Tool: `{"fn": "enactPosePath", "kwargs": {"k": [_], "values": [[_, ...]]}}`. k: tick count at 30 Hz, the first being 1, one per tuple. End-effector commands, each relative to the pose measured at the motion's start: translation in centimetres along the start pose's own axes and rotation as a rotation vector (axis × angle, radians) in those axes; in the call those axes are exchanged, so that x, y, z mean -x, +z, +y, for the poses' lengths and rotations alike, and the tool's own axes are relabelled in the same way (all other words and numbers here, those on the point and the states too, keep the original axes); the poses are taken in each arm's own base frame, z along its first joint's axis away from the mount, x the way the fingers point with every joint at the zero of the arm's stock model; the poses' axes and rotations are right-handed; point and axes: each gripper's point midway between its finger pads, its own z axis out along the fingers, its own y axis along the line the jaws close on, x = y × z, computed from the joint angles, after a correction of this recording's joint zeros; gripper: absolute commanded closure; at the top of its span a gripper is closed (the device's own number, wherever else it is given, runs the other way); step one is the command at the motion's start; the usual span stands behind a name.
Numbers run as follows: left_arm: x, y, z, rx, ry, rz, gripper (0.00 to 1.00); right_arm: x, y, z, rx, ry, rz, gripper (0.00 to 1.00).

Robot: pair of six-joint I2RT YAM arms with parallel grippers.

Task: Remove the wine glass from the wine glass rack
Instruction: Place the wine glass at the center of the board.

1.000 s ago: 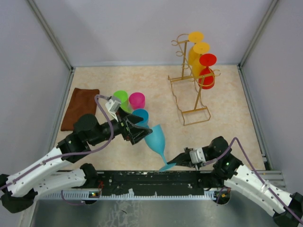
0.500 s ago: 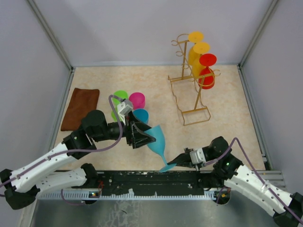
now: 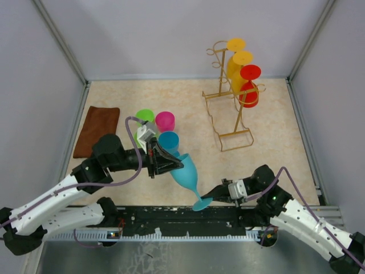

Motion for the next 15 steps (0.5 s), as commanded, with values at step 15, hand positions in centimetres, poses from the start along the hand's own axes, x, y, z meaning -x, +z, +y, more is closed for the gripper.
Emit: {"fn": "enactPosePath", "kwargs": {"k": [15], "values": [[0.1,-2.0,0.1,0.036,0.056,-0.047,1.0,0.7,-0.5,-3.1,-0.163,-0.051,0.028,0.64]]}}
